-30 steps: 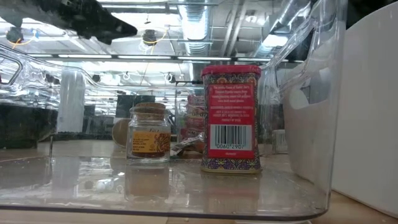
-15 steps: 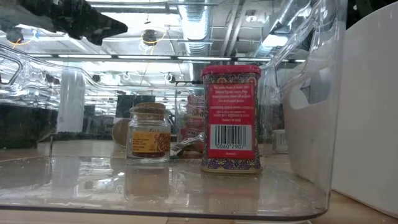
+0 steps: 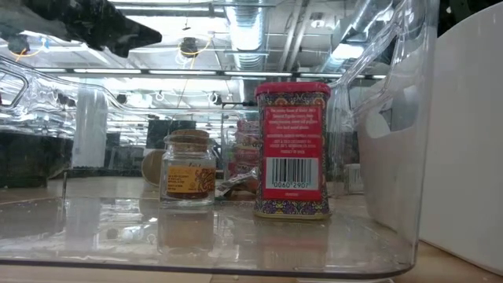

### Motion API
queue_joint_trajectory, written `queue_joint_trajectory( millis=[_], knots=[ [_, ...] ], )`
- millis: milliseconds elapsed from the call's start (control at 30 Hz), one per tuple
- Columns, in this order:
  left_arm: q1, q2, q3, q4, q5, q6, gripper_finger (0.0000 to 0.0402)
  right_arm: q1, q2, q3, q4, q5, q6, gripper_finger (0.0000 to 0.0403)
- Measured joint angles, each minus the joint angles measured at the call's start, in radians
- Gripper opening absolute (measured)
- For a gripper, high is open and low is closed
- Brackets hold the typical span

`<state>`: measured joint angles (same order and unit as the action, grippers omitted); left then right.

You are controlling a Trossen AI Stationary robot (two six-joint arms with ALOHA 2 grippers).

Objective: Pick & Place Food Item
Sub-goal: Put the gold seasoning bottle into the bottom transparent bin

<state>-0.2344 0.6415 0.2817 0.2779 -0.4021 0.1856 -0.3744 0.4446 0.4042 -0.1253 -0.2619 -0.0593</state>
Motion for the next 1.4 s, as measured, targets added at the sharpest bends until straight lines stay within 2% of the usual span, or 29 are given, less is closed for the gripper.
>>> queue_joint_trajectory(
  millis=[267,367,467,567,667,733,833,867,933,1133,1267,1333,1400],
  knots=[
    [0.000,0.001,0.000,0.002,-0.023,0.000,0.0035,0.000,0.000,0.000,0.000,0.000,0.000,0.0226],
    [0.000,0.013,0.000,0.022,-0.026,0.023,0.0047,0.000,0.000,0.000,0.000,0.000,0.000,0.0226],
    [0.000,0.045,0.011,0.031,-0.028,0.101,0.0086,0.000,0.000,0.000,0.000,0.000,0.000,0.0226],
    [0.000,0.105,0.080,0.037,-0.088,0.201,0.0149,0.000,0.000,0.000,-0.001,-0.001,0.000,0.0226],
    [0.001,0.173,0.169,0.036,-0.208,0.301,0.0223,0.001,0.000,0.000,-0.002,-0.001,0.000,0.0226],
    [0.015,0.221,0.244,0.036,-0.371,0.304,0.0268,0.001,0.000,0.000,-0.003,-0.002,0.000,0.0226],
    [0.049,0.285,0.357,0.040,-0.686,0.171,0.0316,0.001,0.000,0.000,-0.004,-0.003,0.000,0.0226],
    [0.060,0.304,0.388,0.033,-0.751,0.131,0.0326,0.001,0.000,0.000,-0.004,-0.003,0.000,0.0226],
    [0.070,0.336,0.435,0.006,-0.804,0.099,0.0339,0.001,0.000,0.000,-0.004,-0.004,0.000,0.0226],
    [0.080,0.411,0.508,-0.050,-0.804,0.049,0.0341,0.001,0.000,0.000,-0.001,-0.030,0.007,0.0226],
    [0.120,0.431,0.522,-0.168,-0.788,-0.118,0.0341,0.001,0.000,0.000,-0.001,-0.030,0.007,0.0226],
    [0.163,0.435,0.522,-0.291,-0.718,-0.262,0.0341,0.001,0.000,0.000,-0.001,-0.036,0.008,0.0226],
    [0.225,0.435,0.522,-0.416,-0.562,-0.437,0.0341,0.001,0.000,0.000,0.002,-0.050,0.008,0.0226]
  ],
)
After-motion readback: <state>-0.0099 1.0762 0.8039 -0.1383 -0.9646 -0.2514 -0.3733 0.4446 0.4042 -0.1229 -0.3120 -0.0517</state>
